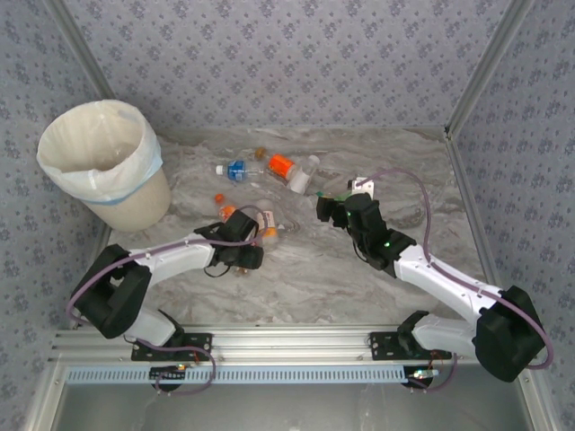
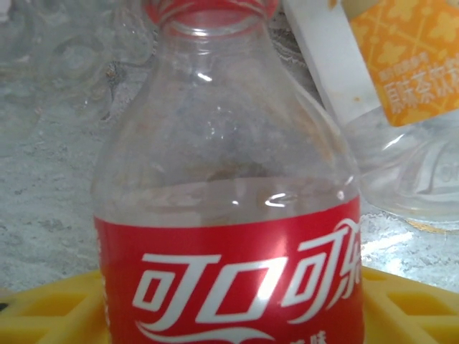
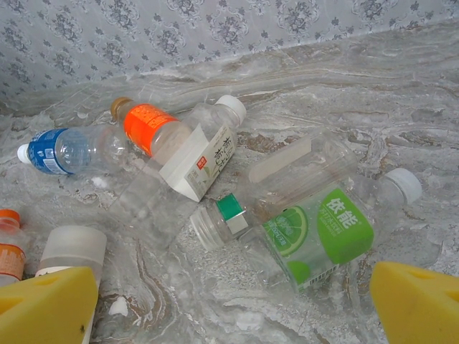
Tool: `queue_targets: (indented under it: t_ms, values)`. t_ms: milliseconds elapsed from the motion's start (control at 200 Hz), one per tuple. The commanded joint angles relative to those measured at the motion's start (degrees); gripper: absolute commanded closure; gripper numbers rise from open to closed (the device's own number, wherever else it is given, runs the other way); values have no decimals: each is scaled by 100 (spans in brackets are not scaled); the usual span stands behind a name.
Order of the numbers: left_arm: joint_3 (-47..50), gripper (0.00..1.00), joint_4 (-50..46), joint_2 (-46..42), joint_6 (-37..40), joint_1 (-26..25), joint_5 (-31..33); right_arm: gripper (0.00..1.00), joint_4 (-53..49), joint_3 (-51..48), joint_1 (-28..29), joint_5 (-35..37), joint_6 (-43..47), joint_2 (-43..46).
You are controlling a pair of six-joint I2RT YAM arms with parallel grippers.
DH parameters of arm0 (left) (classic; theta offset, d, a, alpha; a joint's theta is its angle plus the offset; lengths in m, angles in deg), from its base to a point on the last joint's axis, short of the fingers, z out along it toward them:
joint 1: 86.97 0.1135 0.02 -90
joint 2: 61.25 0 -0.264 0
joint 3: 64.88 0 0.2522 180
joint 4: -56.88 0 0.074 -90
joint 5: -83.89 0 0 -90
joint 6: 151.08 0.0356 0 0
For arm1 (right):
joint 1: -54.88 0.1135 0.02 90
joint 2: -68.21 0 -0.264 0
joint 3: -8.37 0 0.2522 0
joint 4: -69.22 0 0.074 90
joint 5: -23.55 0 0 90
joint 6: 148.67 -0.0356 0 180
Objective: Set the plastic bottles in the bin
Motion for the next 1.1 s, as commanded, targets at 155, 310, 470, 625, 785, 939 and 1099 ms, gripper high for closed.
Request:
queue_targets:
  t_ms: [155, 310, 470, 625, 785, 939, 1099]
  values:
    - [51, 42, -90, -513, -178, -109, 407, 0, 8, 71, -45, 36, -107, -31]
    - [56, 47, -283, -1141, -375, -111, 696, 0, 265, 38, -54, 99, -48, -12]
    - [-226, 49, -472, -1792, -496, -110, 815, 0, 410, 48, -64, 194, -11, -12]
    - [-861, 50, -820, -2251, -444, -101, 1490, 0, 579, 41, -71, 296, 44, 6]
    - [-1825, 50, -1035, -2232, 151, 197, 1943, 0, 664, 64, -83, 373, 29, 36]
    - [-2516, 51, -838, -2085, 573, 873, 2179, 0, 655, 41, -87, 377, -52, 98]
    - [-3078, 54, -574, -1906, 673, 1839, 2063, 0, 678, 2, -80, 426, -101, 188]
